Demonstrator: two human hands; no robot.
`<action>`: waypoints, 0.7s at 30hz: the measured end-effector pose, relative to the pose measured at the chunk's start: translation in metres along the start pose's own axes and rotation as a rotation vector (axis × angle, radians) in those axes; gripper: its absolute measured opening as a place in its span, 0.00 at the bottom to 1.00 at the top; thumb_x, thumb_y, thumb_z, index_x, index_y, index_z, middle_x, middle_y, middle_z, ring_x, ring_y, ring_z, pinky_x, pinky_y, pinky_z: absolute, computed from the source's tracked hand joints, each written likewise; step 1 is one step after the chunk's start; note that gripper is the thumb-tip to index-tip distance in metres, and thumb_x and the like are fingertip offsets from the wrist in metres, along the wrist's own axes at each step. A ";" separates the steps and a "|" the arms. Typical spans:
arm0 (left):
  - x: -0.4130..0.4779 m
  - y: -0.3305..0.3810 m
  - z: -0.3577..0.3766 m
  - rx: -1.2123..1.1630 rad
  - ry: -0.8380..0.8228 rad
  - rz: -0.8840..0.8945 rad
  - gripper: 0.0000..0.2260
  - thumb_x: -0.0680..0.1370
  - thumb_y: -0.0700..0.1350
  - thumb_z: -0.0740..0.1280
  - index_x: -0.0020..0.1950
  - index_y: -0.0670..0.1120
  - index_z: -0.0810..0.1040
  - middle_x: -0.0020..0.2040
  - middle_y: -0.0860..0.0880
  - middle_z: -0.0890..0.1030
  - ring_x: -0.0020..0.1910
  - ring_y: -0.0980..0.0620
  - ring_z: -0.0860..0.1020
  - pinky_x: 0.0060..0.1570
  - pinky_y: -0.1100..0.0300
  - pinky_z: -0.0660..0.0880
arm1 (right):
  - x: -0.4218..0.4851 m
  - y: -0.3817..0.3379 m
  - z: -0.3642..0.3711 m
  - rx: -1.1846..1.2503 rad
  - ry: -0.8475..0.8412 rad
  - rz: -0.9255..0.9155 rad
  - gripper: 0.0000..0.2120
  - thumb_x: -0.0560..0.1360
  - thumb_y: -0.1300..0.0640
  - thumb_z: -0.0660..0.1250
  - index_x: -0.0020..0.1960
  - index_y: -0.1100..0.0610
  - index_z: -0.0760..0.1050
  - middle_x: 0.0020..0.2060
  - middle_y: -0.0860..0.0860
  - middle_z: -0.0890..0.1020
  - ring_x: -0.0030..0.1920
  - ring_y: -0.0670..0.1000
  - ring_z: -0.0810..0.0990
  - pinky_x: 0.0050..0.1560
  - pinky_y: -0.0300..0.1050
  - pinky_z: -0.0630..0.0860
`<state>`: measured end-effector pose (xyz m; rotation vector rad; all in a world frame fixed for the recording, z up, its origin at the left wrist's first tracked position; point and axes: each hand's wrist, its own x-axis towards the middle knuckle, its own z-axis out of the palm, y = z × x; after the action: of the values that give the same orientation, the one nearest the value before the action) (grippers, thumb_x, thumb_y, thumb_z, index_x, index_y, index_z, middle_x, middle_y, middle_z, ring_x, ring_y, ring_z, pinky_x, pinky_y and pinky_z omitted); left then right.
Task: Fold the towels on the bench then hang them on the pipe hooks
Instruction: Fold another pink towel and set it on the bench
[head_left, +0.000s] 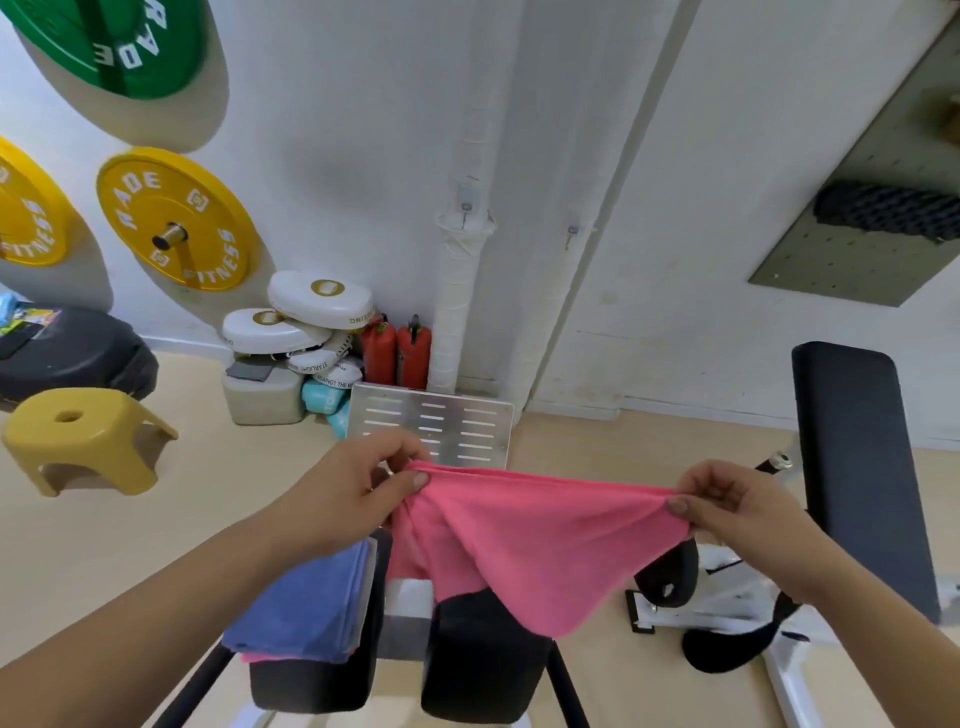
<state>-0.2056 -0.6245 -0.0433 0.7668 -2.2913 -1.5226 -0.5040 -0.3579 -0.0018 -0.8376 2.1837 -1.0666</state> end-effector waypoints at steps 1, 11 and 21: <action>0.003 0.001 -0.005 -0.030 -0.016 -0.018 0.04 0.81 0.40 0.68 0.52 0.50 0.80 0.44 0.42 0.80 0.37 0.42 0.83 0.39 0.43 0.84 | 0.003 -0.004 0.002 -0.007 0.015 0.010 0.03 0.74 0.66 0.75 0.45 0.63 0.81 0.37 0.59 0.86 0.41 0.61 0.85 0.44 0.46 0.84; 0.036 0.030 -0.044 -0.265 0.109 0.047 0.07 0.81 0.38 0.68 0.47 0.47 0.82 0.42 0.46 0.85 0.42 0.54 0.81 0.50 0.57 0.78 | 0.001 -0.070 0.005 -0.286 0.343 -0.232 0.11 0.76 0.63 0.72 0.52 0.48 0.84 0.45 0.37 0.85 0.49 0.37 0.81 0.49 0.24 0.74; 0.046 0.053 -0.002 -0.313 0.320 0.087 0.04 0.83 0.39 0.65 0.50 0.46 0.79 0.38 0.53 0.82 0.39 0.60 0.78 0.44 0.68 0.75 | 0.026 -0.056 0.022 -0.002 0.511 -0.237 0.06 0.83 0.62 0.60 0.52 0.52 0.72 0.42 0.51 0.81 0.40 0.44 0.79 0.41 0.41 0.73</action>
<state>-0.2569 -0.6366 0.0033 0.7493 -1.7814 -1.5410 -0.4895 -0.4144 0.0276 -0.9185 2.5396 -1.5327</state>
